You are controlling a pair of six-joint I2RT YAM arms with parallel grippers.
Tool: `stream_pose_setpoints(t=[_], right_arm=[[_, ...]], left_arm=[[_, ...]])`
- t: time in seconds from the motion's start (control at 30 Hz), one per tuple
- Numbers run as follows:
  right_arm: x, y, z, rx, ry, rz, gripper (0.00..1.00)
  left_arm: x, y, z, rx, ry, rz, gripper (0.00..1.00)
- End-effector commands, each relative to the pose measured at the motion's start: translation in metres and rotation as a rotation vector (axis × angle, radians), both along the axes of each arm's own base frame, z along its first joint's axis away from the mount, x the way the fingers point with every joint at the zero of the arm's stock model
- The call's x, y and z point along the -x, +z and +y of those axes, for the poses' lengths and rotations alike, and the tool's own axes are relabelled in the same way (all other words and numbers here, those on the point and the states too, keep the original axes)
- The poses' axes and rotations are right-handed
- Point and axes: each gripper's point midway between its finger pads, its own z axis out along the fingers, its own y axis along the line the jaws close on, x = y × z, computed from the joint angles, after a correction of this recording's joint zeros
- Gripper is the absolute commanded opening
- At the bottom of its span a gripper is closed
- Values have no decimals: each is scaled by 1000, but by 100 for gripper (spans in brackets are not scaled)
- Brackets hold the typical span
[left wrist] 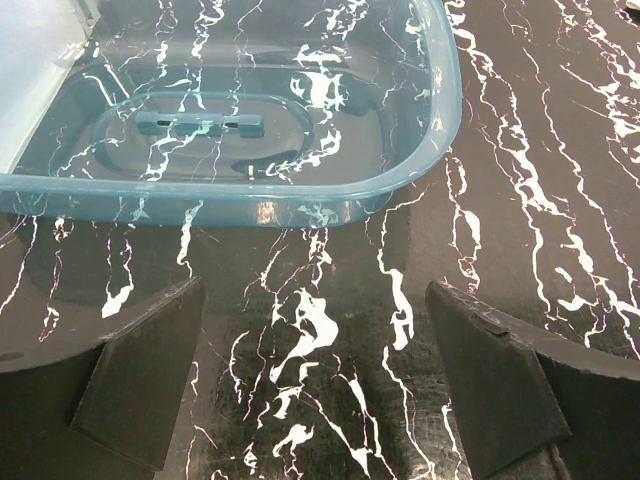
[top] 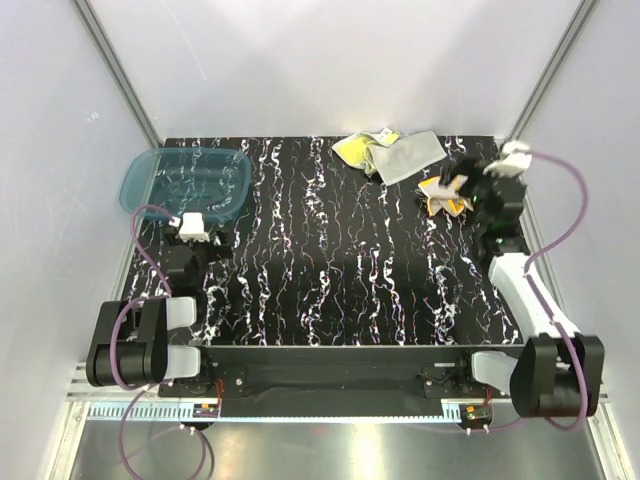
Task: Roll the towels
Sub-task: Move the towel to the center of the board
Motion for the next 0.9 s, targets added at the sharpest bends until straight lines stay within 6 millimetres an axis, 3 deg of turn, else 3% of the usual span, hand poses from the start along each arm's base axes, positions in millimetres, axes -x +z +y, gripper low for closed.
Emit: stream_pose_setpoints(t=[0.0,0.03,0.07,0.1,0.13,0.17,0.23,0.27,0.3,0.37,0.63,0.87], right_arm=[[7,24,68,-420,256,115,100],[7,17,92,-452,388,176,100],[-15,18,112,-408,449,224,100],[-16,-26,106,-342,319,425,100],[-25,-38,107,-249,253,490,100],[-47,-50,129,-132,260,543,100],[-53,-86,125,-54,202,724,95],[-77,-102,128,-36,185,782,94],[-75,-121,122,6,162,865,89],[-93,-146,121,42,129,905,87],[-123,-204,108,173,56,964,86],[-131,-229,106,282,43,975,86]], left_arm=[[-7,24,1,-21,0,-92,99],[-7,23,1,-19,0,-91,99],[-7,23,1,-19,0,-91,99],[-7,23,1,-20,0,-91,99],[-7,23,1,-19,0,-89,99],[-7,23,1,-20,-2,-89,99],[-6,22,1,-19,1,-87,99],[-7,23,1,-20,-2,-89,99],[-7,23,0,-19,-2,-89,99],[-6,22,0,-19,-2,-87,99],[-7,24,1,-20,-2,-92,99],[-7,23,0,-20,-2,-91,99]])
